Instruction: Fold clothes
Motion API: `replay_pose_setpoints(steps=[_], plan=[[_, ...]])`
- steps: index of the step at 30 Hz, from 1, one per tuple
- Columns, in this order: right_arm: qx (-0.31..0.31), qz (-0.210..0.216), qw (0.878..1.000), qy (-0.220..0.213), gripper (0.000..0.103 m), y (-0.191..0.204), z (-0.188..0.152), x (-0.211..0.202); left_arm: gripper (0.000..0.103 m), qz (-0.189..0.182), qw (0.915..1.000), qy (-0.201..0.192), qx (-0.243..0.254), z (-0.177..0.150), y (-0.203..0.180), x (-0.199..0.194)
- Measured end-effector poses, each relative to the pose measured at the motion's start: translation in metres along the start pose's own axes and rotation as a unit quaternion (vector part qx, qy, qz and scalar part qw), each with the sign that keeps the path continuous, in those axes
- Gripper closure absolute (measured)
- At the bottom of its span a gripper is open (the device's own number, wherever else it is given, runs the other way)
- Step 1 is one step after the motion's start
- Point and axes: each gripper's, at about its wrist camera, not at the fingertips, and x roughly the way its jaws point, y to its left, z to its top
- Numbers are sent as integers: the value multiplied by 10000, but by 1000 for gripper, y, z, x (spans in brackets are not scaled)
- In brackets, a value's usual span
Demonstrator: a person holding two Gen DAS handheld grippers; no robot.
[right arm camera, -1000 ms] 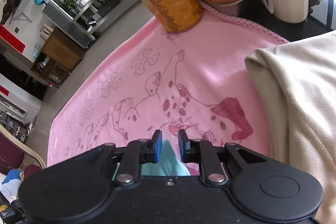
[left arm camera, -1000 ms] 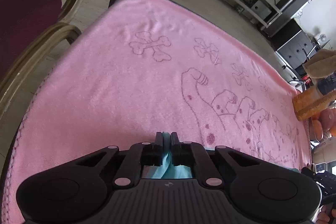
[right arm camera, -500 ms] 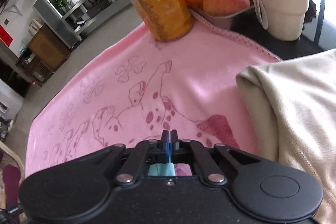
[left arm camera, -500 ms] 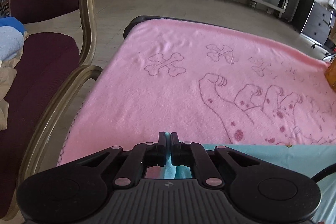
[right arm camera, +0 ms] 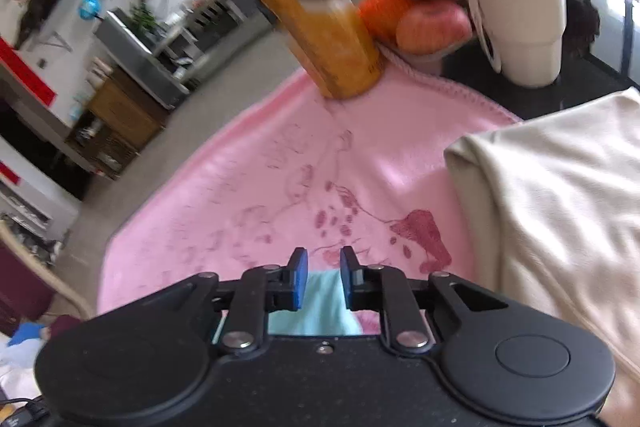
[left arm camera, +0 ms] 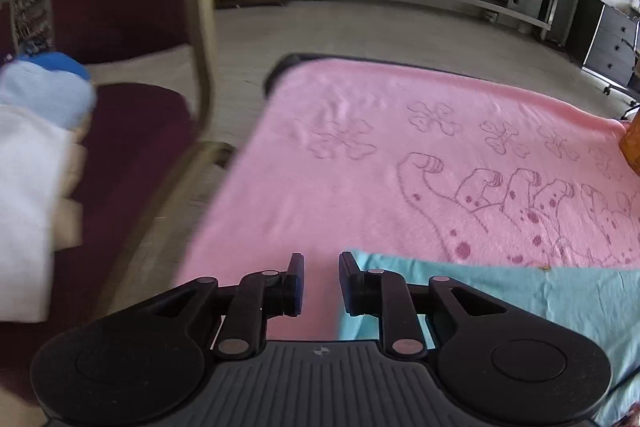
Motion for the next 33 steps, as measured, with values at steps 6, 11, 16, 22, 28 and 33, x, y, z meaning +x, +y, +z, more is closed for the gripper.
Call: replay_pose_setpoints(steps=[6,11,16,22,28,33], plan=[[405,652,9970,32,70,-10,-22,-57,81,-650,9970,191,-367,-38,28,-48],[557,207,9972,453,68,-21,-34,-37,80,-470,9971,590,40,-56,10,-27],[231,-151,9974,661,68,-14,-34,-6,78,-710,9934,865,266,-66,-7,-12],[-229,-479,9965,642,70,-8,-38,9,77,-592,9915,1161,22,-71,-4,3],[-537,-588,9940,755,78,-5,-40,22,73,-539,9910,1186,296,-73,-14,4],[-696,-612,9921,844,102,-3,-44,24,64,-426,9914,1184,370,-74,-13,5]])
